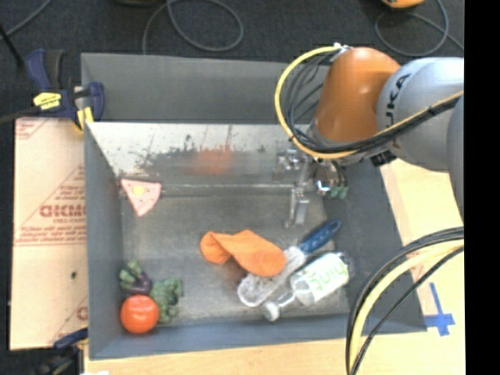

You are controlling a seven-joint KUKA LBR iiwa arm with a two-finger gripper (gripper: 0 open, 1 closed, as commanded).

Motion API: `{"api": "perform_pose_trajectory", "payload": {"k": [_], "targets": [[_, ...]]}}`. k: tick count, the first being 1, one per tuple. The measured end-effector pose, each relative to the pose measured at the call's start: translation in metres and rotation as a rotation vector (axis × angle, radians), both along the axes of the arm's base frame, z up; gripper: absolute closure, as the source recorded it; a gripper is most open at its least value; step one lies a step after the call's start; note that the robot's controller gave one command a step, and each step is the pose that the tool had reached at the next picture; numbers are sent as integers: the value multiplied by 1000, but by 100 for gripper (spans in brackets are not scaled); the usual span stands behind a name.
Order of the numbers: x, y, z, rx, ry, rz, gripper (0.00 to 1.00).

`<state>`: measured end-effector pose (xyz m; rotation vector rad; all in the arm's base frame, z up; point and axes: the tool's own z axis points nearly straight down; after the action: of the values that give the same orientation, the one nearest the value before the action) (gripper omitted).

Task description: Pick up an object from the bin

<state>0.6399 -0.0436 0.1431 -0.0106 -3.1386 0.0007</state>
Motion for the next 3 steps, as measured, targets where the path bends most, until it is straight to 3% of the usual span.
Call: {"api": "perform_pose_trajectory", "payload": {"k": [1,2,3], "targets": [[1,0,5,0,-7,0,0],[-35,106,-30,1,-2,-74,100],[-35,104,-29,0,-3,-74,0]]}}
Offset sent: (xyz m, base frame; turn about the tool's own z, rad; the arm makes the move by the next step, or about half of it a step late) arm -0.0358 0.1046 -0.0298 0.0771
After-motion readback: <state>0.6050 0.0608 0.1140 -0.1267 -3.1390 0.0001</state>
